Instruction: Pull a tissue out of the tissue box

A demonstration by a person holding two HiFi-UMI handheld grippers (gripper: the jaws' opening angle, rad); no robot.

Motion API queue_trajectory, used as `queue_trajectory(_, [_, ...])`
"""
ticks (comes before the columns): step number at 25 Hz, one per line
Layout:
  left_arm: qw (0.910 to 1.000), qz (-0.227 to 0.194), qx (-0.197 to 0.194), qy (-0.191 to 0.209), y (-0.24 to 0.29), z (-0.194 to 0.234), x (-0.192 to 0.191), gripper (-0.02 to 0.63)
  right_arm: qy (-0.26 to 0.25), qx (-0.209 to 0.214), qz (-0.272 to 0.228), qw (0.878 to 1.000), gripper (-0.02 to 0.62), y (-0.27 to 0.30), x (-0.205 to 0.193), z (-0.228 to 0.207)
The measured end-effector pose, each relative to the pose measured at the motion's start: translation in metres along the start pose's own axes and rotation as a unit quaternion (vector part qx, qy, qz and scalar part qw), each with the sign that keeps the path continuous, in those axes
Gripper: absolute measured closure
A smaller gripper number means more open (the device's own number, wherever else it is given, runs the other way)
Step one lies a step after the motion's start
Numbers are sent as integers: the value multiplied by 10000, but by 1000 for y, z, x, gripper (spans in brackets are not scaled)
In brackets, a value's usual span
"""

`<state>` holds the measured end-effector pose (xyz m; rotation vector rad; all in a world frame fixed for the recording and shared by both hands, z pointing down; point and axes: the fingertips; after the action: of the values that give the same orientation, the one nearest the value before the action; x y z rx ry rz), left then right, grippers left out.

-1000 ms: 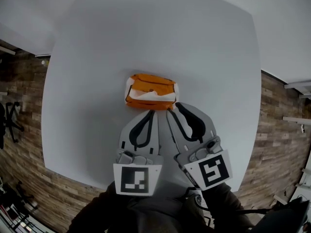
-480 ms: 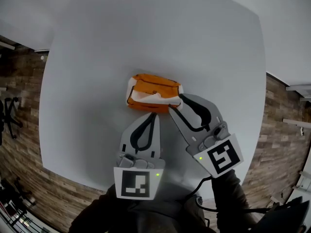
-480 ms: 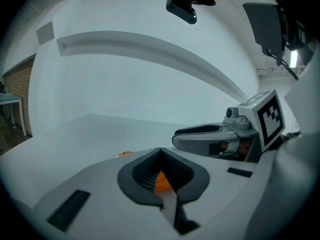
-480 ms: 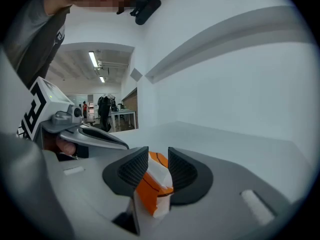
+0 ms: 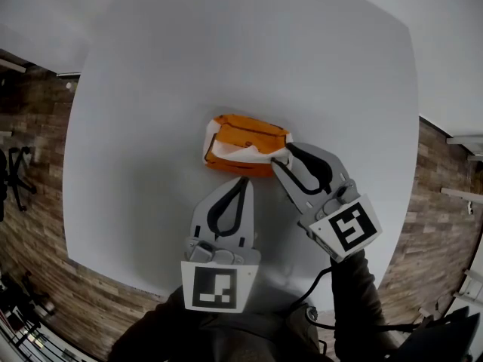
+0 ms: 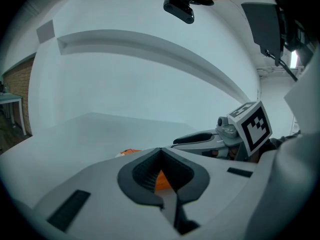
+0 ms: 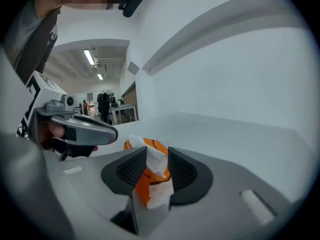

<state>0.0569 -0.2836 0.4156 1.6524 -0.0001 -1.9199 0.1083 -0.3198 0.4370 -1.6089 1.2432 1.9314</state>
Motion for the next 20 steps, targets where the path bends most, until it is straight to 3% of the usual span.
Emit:
queue_trajectory(18, [9999,-24,124,-31,-10,10,-5,606,-432,528,121,9976,465,8,-6,6])
queue_trajectory(20, [9999,-16,135,-22,-11,10,-5,606,-550,420,109,9975,516,6,-4,6])
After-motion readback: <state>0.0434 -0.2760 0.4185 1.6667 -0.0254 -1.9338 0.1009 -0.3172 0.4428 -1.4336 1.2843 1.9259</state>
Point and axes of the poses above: the fingertips, and each gripper's own axes: y forward along the fingers, z to its left, x out of its top, and after that the axes turned 5 degrees about -y, right-handed
